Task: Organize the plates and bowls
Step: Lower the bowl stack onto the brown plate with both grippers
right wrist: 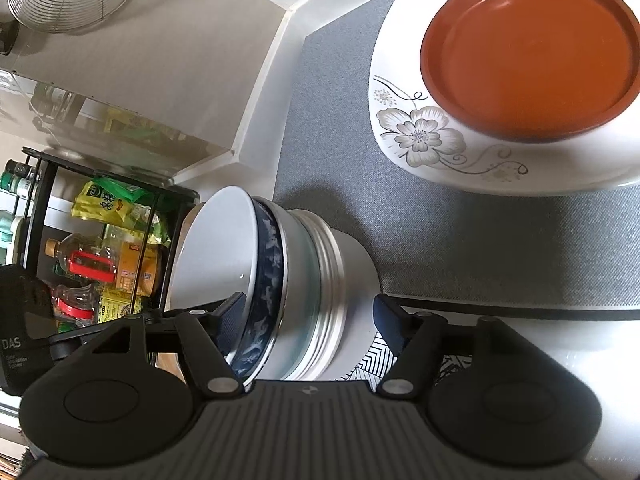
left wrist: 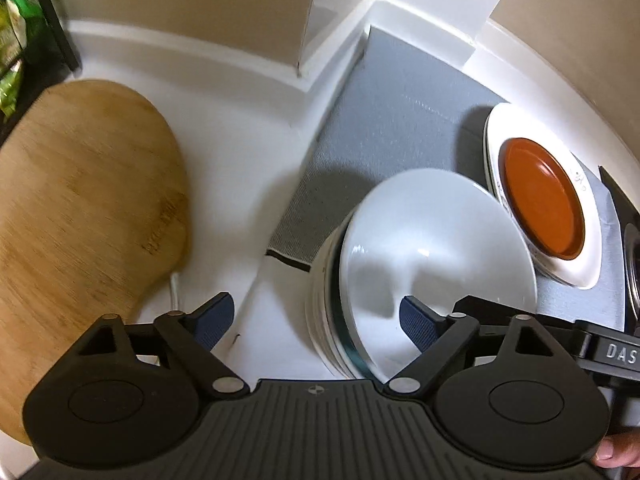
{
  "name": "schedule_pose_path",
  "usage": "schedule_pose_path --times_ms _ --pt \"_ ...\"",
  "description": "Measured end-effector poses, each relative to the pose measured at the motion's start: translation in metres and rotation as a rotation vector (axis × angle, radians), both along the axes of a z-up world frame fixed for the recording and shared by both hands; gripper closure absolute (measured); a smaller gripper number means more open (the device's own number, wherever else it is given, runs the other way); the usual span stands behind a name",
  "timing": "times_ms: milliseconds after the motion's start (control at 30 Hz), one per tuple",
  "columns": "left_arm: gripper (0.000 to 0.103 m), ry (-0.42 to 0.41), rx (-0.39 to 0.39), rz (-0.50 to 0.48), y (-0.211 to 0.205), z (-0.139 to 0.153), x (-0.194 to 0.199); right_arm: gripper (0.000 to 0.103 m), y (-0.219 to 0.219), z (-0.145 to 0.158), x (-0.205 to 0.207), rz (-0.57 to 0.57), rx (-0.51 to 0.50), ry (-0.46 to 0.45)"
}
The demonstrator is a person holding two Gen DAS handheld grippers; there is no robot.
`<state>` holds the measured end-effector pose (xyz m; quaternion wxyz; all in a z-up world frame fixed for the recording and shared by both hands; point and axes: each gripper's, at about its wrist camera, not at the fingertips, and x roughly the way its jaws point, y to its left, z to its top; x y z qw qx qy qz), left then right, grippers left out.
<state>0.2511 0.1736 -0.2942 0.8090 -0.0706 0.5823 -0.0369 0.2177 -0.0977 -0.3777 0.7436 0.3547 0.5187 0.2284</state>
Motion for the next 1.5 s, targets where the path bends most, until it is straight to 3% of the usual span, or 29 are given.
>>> schedule_pose_path --times_ms 67,167,333,667,1000,1300,1500 --pt "0.021 0.017 -0.022 -0.002 0.000 -0.005 0.002 0.028 0.001 -0.001 0.000 0.000 0.002 0.003" --pt "0.049 0.026 -0.117 -0.022 0.001 -0.003 0.004 0.033 0.005 0.003 0.002 0.020 -0.023 -0.014" --pt "0.054 0.042 -0.121 -0.011 0.002 -0.001 0.005 0.052 0.010 0.022 0.004 0.075 -0.124 -0.097" --pt "0.055 0.088 -0.106 -0.015 -0.007 0.006 0.009 0.058 0.004 0.030 -0.001 0.052 -0.142 -0.085" --pt "0.055 0.103 -0.017 -0.073 -0.035 0.006 0.015 0.060 -0.011 0.030 0.005 0.013 -0.143 -0.042" --pt "0.056 0.115 -0.028 -0.069 -0.036 0.001 0.013 0.050 -0.019 0.014 0.006 0.000 -0.075 0.022" --pt "0.066 0.128 0.051 -0.114 -0.051 0.012 0.013 0.056 -0.014 0.026 0.003 0.008 -0.110 0.041"
